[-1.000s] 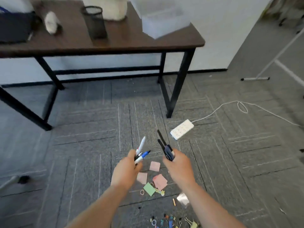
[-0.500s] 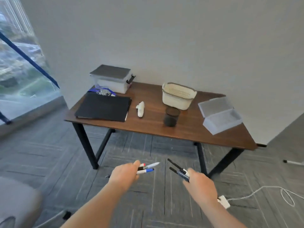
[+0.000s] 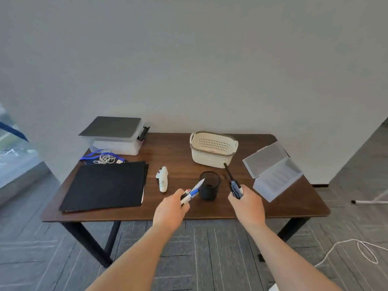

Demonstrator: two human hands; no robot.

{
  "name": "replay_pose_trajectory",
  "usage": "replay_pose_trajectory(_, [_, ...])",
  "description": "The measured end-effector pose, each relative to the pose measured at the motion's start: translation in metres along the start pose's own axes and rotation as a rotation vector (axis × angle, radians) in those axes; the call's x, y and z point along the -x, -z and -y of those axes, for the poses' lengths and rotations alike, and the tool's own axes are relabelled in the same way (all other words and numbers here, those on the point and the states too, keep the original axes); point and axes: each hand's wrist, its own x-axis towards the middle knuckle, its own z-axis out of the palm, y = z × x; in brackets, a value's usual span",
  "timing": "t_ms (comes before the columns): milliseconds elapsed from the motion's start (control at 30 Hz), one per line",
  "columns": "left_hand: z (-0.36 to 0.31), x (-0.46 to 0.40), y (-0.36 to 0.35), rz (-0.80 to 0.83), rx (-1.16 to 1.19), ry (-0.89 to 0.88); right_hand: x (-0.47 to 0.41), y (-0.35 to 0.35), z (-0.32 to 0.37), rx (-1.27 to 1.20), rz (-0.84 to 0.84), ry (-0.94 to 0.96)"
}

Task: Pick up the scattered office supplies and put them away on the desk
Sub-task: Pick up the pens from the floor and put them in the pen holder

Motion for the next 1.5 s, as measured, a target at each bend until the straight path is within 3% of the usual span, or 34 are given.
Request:
replay_pose_trajectory(167, [-0.053, -0.085, -0.026, -0.054, 0.572, 0.117, -0.087, -0.019, 0.026, -0.575, -0.008, -0.151])
replay_pose_trajectory(367, [-0.083, -0.160, -0.047, -0.140, 0.932, 0.162, -0.155, -0.043, 0.038, -0.829, -0.070, -0.165])
replay_pose_trajectory(667, [-0.058, -0.206, -0.109, -0.121, 0.991, 0.210, -0.183, -0.112, 0.000, -0.970, -0.146, -0.265])
replay_pose_trajectory(800, [-0.043, -0.207, -0.122, -0.068, 0.966, 0.173, -0.176, -0.129, -0.018, -1.006, -0.105, -0.329])
replay_pose_trajectory(1033, [-0.032, -0.203, -0.110, 0.025, 1.033, 0.106, -0.166, -0.129, -0.016, -1.150, -0.006, -0.223])
replay_pose_trajectory(1200, [-0.030, -0.203, -0.111, 0.034, 1.014, 0.181, -0.165, -0.136, -0.004, -0.880, -0.146, -0.254])
replay_pose_trajectory(1333, [-0.032, -0.210, -0.107, 0.068, 1.050, 0.205, -0.177, -0.130, 0.009, -0.846, -0.234, -0.273])
replay_pose_trajectory(1500, [-0.023, -0.218, -0.102, 0.063, 0.986, 0.173, -0.181, -0.140, 0.003, -0.776, -0.199, -0.198])
